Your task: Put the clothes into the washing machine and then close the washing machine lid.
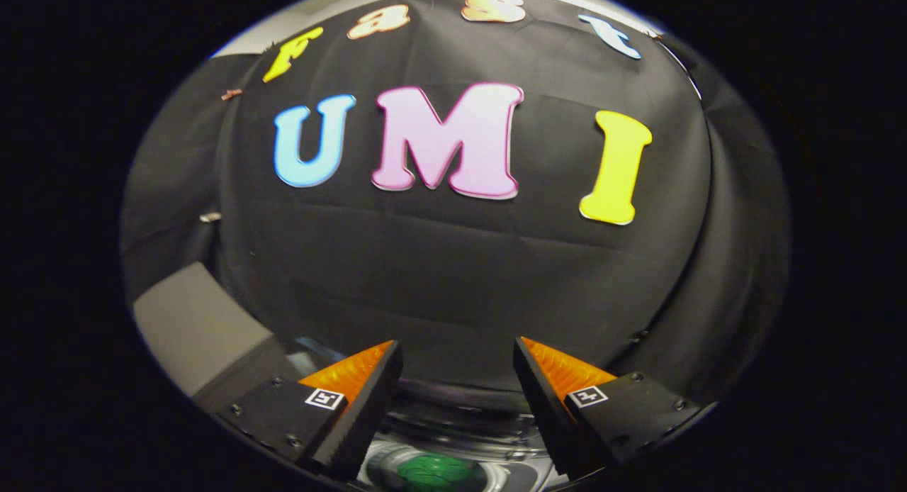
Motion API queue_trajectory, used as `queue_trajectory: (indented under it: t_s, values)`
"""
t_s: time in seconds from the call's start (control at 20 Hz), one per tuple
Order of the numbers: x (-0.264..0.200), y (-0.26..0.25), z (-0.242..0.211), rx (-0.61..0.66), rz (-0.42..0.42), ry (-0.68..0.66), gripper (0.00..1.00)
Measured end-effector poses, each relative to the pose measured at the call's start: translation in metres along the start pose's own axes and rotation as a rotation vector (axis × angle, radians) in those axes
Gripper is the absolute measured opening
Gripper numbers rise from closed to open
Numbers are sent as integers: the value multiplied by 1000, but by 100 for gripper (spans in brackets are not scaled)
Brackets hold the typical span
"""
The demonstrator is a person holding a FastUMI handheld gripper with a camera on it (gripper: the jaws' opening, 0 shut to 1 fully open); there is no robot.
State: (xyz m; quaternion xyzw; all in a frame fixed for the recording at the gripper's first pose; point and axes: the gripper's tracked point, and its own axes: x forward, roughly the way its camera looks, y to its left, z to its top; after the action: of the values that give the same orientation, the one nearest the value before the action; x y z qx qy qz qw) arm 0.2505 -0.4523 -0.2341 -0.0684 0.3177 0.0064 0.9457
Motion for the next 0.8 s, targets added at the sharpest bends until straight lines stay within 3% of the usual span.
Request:
queue_trajectory:
  t_s: [0.05, 0.1, 0.15, 0.45, 0.8]
  values:
    - [7, 1, -6, 123, 61, 36, 98]
    - [16, -1, -5, 241, 47, 63, 100]
    - [43, -26, -2, 258, -31, 64, 100]
    - [47, -27, -2, 223, -63, -10, 100]
    - [43, -27, -4, 215, -49, -4, 100]
